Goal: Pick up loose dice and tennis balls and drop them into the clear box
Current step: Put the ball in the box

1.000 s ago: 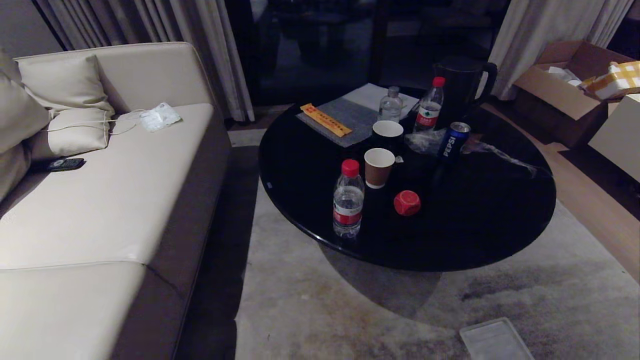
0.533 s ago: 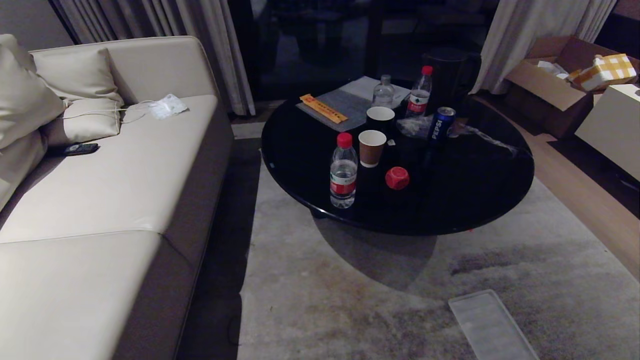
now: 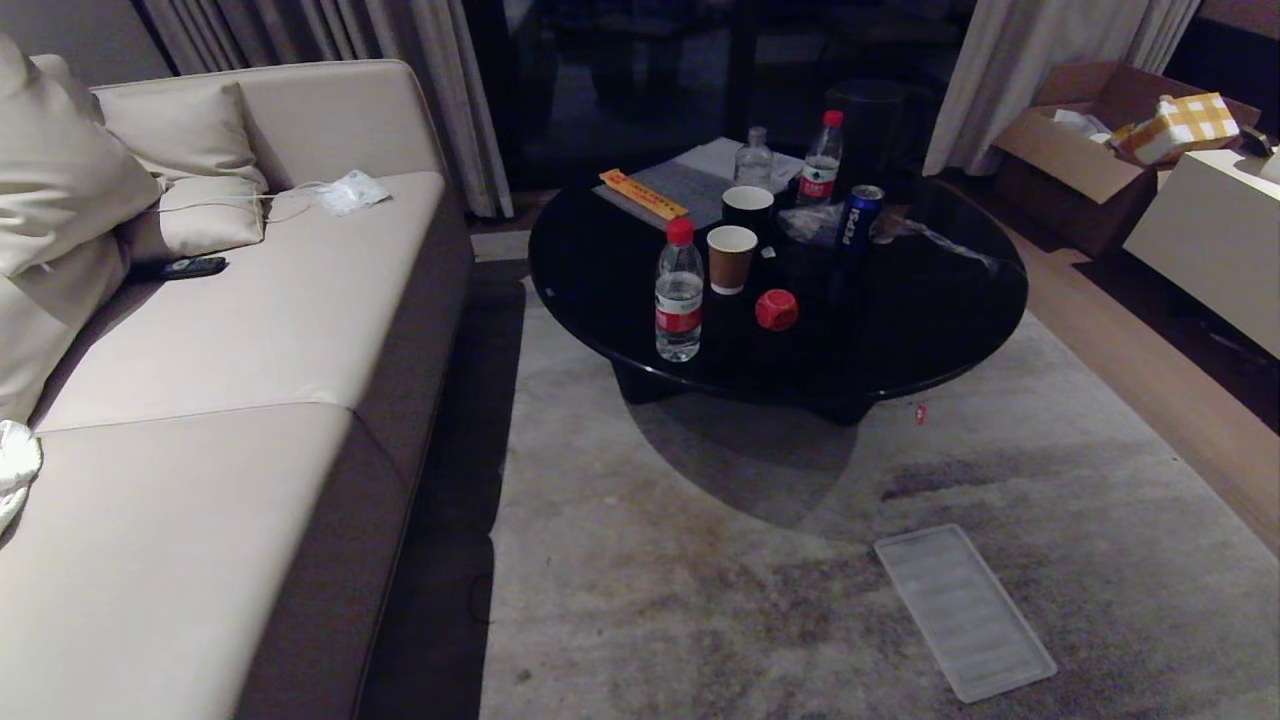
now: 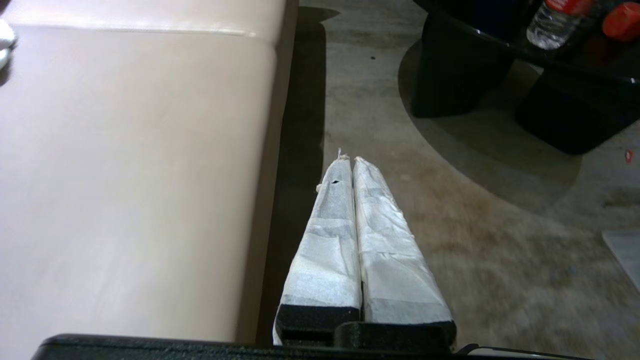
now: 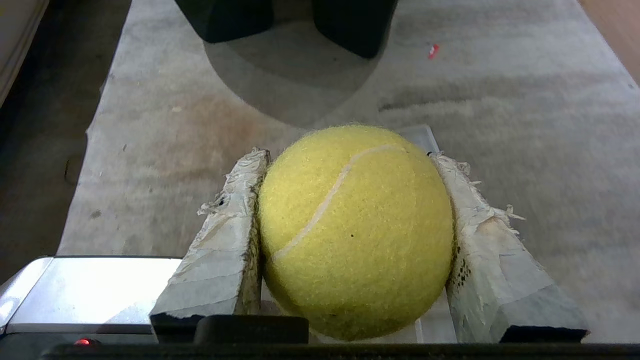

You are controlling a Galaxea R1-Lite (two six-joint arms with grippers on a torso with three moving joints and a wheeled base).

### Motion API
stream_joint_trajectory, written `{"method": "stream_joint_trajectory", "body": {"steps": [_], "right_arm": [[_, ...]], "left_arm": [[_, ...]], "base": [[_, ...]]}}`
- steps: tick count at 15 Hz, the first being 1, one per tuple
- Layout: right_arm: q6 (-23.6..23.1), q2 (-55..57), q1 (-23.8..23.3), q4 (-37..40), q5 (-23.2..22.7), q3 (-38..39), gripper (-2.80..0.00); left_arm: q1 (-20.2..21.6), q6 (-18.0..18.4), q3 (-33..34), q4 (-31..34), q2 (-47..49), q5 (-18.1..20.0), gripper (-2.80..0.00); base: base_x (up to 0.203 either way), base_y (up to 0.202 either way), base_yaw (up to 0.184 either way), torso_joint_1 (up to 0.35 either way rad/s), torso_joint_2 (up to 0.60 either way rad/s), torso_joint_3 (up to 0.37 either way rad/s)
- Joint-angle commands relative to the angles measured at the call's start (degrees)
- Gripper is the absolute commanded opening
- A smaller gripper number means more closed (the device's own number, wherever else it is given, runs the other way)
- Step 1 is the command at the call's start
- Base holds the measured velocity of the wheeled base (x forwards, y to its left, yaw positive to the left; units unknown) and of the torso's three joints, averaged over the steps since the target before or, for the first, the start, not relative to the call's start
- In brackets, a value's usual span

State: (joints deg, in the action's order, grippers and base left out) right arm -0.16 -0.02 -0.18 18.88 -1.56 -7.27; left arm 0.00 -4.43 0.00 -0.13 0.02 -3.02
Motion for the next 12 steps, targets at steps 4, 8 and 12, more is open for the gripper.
{"method": "stream_joint_trajectory", "body": {"steps": [4, 8, 12], "right_arm": [[0.0, 0.1, 0.0, 0.1, 0.0, 0.0, -2.8], [0.0, 0.1, 0.0, 0.1, 0.0, 0.0, -2.8], [0.0, 0.1, 0.0, 0.1, 0.0, 0.1, -2.8]], "left_arm": [[0.0, -0.1, 0.0, 0.0, 0.1, -0.1, -2.8], [0.0, -0.1, 0.0, 0.0, 0.0, -0.1, -2.8], [0.0, -0.1, 0.0, 0.0, 0.1, -0.1, -2.8]], "base": [[-0.165, 0.0, -0.001, 0.006, 0.01, 0.003], [0.0, 0.0, 0.0, 0.0, 0.0, 0.0], [0.001, 0.0, -0.027, 0.0, 0.0, 0.0]]}}
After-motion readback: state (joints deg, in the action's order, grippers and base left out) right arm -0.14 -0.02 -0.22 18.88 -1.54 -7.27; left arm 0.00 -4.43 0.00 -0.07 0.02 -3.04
